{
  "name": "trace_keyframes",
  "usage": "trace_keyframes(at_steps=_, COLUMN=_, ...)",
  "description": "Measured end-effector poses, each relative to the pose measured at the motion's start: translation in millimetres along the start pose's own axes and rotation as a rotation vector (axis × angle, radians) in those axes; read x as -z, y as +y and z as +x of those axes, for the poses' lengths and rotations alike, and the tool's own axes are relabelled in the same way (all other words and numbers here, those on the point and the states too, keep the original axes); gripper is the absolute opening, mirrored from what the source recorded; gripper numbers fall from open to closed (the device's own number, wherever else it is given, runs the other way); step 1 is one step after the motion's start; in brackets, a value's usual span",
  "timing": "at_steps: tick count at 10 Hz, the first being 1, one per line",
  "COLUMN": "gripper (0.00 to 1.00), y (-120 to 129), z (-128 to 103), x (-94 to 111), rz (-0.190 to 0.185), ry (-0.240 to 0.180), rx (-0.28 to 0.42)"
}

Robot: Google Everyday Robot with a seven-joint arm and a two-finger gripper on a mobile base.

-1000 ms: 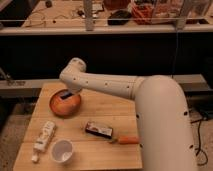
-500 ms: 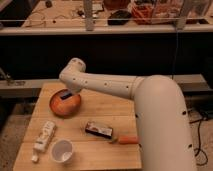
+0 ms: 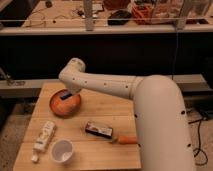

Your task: Place the white sponge in the ceramic bowl

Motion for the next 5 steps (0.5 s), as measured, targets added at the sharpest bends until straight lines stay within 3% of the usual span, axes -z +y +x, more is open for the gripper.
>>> trace_keyframes(at_steps=5, gripper=0.0, y=-0.9, z=-1.9, x=-1.6, rz=-0.004, ry=-0.003, rx=0.018)
